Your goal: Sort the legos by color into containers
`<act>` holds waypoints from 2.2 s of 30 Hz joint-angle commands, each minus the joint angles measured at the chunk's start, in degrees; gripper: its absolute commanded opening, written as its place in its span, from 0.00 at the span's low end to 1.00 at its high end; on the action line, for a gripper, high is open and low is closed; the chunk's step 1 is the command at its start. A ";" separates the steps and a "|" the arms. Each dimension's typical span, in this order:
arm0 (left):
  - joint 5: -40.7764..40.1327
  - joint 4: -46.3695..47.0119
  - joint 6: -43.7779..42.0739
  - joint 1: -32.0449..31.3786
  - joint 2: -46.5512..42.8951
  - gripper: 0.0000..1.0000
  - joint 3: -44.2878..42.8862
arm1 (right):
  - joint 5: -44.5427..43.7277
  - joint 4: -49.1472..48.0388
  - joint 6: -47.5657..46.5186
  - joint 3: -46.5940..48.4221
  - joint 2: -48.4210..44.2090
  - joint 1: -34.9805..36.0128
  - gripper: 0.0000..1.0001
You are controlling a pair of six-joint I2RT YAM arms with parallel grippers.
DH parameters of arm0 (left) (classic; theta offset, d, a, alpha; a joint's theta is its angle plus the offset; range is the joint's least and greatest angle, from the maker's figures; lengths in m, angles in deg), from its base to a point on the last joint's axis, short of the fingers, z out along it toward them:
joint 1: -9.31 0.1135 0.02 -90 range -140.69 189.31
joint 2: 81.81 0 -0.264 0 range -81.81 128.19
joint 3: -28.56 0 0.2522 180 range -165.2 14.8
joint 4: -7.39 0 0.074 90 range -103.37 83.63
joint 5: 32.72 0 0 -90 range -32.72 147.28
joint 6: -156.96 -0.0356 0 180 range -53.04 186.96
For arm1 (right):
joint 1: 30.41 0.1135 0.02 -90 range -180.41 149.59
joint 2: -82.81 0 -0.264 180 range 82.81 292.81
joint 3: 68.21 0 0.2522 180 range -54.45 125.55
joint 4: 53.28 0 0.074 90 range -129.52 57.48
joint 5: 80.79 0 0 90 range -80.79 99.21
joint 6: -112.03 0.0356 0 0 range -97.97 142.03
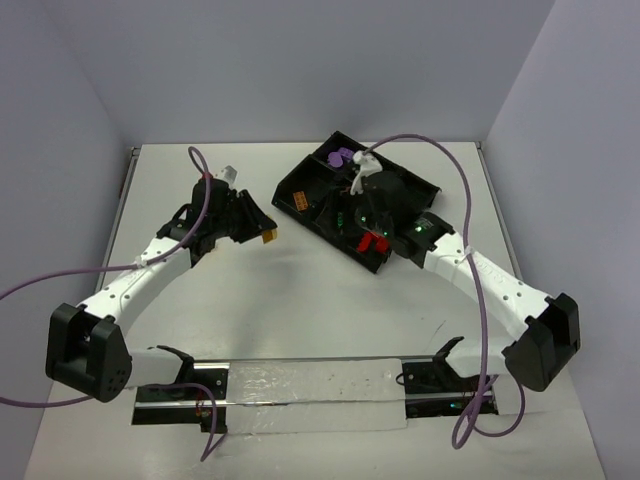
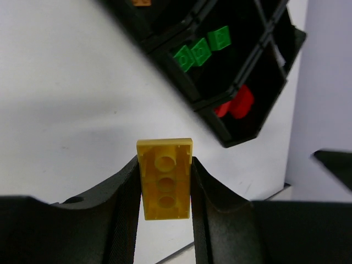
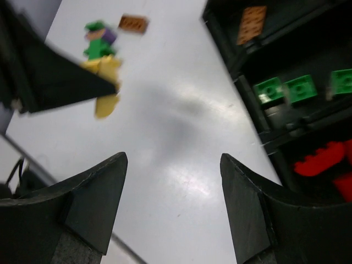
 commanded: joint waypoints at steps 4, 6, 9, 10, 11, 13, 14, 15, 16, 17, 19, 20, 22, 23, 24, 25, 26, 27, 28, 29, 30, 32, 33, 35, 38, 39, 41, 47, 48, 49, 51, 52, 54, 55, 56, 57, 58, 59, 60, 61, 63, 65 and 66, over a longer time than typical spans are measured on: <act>2.47 2.18 6.23 0.19 -0.28 0.00 -2.13 | 0.09 -4.83 -0.67 2.69 7.07 8.91 0.76; 1.76 1.63 8.40 0.19 -1.41 0.00 -1.88 | -0.92 -9.26 2.15 1.50 7.74 9.18 0.75; 1.14 1.39 10.93 0.19 -2.67 0.00 -1.32 | -1.70 -14.78 4.32 0.26 8.62 9.26 0.74; 0.88 1.13 11.73 0.19 -3.02 0.00 -1.24 | -2.05 -15.73 5.01 0.17 9.05 9.30 0.73; 0.23 0.83 12.08 0.19 -3.50 0.00 -1.32 | -2.18 -16.69 5.92 0.34 9.83 9.30 0.72; -1.10 -0.27 12.18 0.19 -4.16 0.00 -1.68 | -1.13 -17.93 7.47 0.90 11.37 9.30 0.71; -1.39 -0.83 12.07 0.19 -4.16 0.00 -1.86 | -0.65 -18.65 7.94 1.11 11.81 9.34 0.71; -1.83 -1.45 11.88 0.19 -4.13 0.00 -2.18 | 0.43 -19.68 8.93 1.62 12.97 9.39 0.70; -1.89 -1.87 11.78 0.19 -4.10 0.00 -2.27 | 1.20 -19.66 9.65 2.37 14.11 9.39 0.70; -1.85 -1.77 11.67 0.19 -4.16 0.00 -2.14 | 1.42 -19.70 10.36 2.99 14.88 9.39 0.70; -1.39 -1.59 11.93 0.19 -4.18 0.00 -1.89 | 1.72 -20.12 11.34 4.01 15.75 9.39 0.70; -1.10 -1.29 12.02 0.19 -4.28 0.00 -1.61 | 1.90 -20.74 12.24 4.13 16.20 9.38 0.70; -0.81 -0.71 12.23 0.19 -4.57 0.00 -1.25 | 2.33 -22.17 13.18 4.63 17.28 9.30 0.69; -0.68 -0.54 12.00 0.19 -4.53 0.00 -1.24 | 2.46 -22.63 13.34 4.89 17.82 9.37 0.69; -0.51 -0.44 11.87 0.19 -4.51 0.00 -1.29 | 2.62 -23.20 13.46 5.05 18.16 9.39 0.68; -0.36 -0.44 11.79 0.19 -4.51 0.00 -1.32 | 2.71 -23.55 13.54 5.10 18.32 9.39 0.68; -0.34 -0.55 11.65 0.19 -4.51 0.00 -1.35 | 2.66 -23.93 13.65 4.93 18.35 9.36 0.67; -0.40 -0.68 11.48 0.19 -4.50 0.00 -1.43 | 2.62 -24.76 13.92 4.70 18.44 9.31 0.65; -0.37 -0.76 11.46 0.19 -4.41 0.00 -1.47 | 2.48 -25.14 14.16 4.69 18.64 9.32 0.64; -0.23 -0.76 11.39 0.19 -4.34 0.00 -1.33 | 2.48 -25.64 14.66 4.69 18.93 9.39 0.62; -0.22 -0.69 11.39 0.19 -4.34 0.00 -1.33 | 2.41 -26.29 14.82 4.62 19.01 9.39 0.59; 0.01 -0.43 11.46 0.19 -4.34 0.00 -1.25 | 2.31 -27.40 15.17 4.45 19.26 9.31 0.56; 0.11 -0.33 11.47 0.19 -4.34 0.00 -1.24 | 2.16 -27.65 15.28 4.50 19.43 9.38 0.55; 0.33 -0.32 11.39 0.19 -4.48 0.00 -1.29 | 2.04 -28.03 15.53 4.66 19.66 9.34 0.48; 0.52 -0.19 11.17 0.19 -4.60 0.00 -1.33 | 2.08 -28.85 15.82 4.36 19.78 9.39 0.33; 0.53 -0.03 11.16 0.19 -4.60 0.00 -1.21 | 2.20 -29.23 15.78 4.10 19.69 9.35 0.28; 0.48 0.57 11.18 0.19 -4.91 0.00 -0.52 | 2.36 -29.71 15.67 3.74 19.45 9.33 0.19; -1.35 0.14 10.30 0.19 -6.45 0.12 0.57 | 0.31 -28.93 15.82 2.35 17.69 9.29 0.00; -3.46 -0.54 10.01 0.19 -6.54 0.21 0.22 | -0.30 -28.19 15.80 2.60 17.52 9.22 0.00; -4.98 -1.39 9.11 0.13 -6.73 0.39 -0.38 | -1.21 -26.38 15.50 2.91 17.40 9.28 0.00; -7.35 -2.85 7.87 0.10 -7.04 0.88 -1.08 | -2.93 -24.66 14.96 3.24 16.94 9.27 0.00; -8.30 -3.02 6.93 0.10 -7.31 0.97 -1.47 | -4.15 -23.45 14.70 3.32 16.63 9.18 0.00; -8.85 -3.39 5.42 0.10 -7.70 0.99 -1.92 | -5.88 -21.17 14.42 3.55 16.23 9.06 0.00; -9.08 -3.39 4.77 0.10 -7.96 0.99 -2.24 | -7.00 -19.98 14.42 3.62 15.95 8.70 0.00; -9.18 -3.39 4.36 0.10 -8.11 0.99 -2.55 | -7.88 -18.99 14.42 3.76 15.69 8.34 0.00; -9.28 -3.49 4.04 0.10 -8.19 0.99 -2.94 | -8.39 -18.34 14.44 3.77 15.45 8.10 0.00; -9.58 -3.90 3.09 0.11 -8.39 0.99 -4.15 | -9.99 -16.41 14.52 3.55 14.67 7.24 0.00; -9.78 -4.52 2.58 0.15 -8.43 0.99 -4.93 | -11.05 -15.55 14.60 3.20 14.13 6.34 0.00; -9.98 -5.15 2.07 0.19 -8.47 0.99 -5.71 | -12.10 -14.69 14.67 2.84 13.58 5.43 0.00; -10.39 -5.77 1.70 0.19 -8.63 0.99 -6.26 | -12.73 -14.35 14.47 2.10 13.12 3.94 0.00; -13.18 -7.63 0.89 0.32 -8.95 0.99 -7.51 | -14.14 -13.46 13.92 0.56 11.77 0.21 0.00; -15.68 -9.08 -0.12 0.68 -9.63 0.99 -7.98 | -15.35 -12.24 12.77 -0.41 9.96 -3.55 0.00; -16.57 -9.77 -0.60 1.30 -9.82 0.99 -7.88 | -15.64 -11.62 12.47 -1.19 9.42 -6.63 0.00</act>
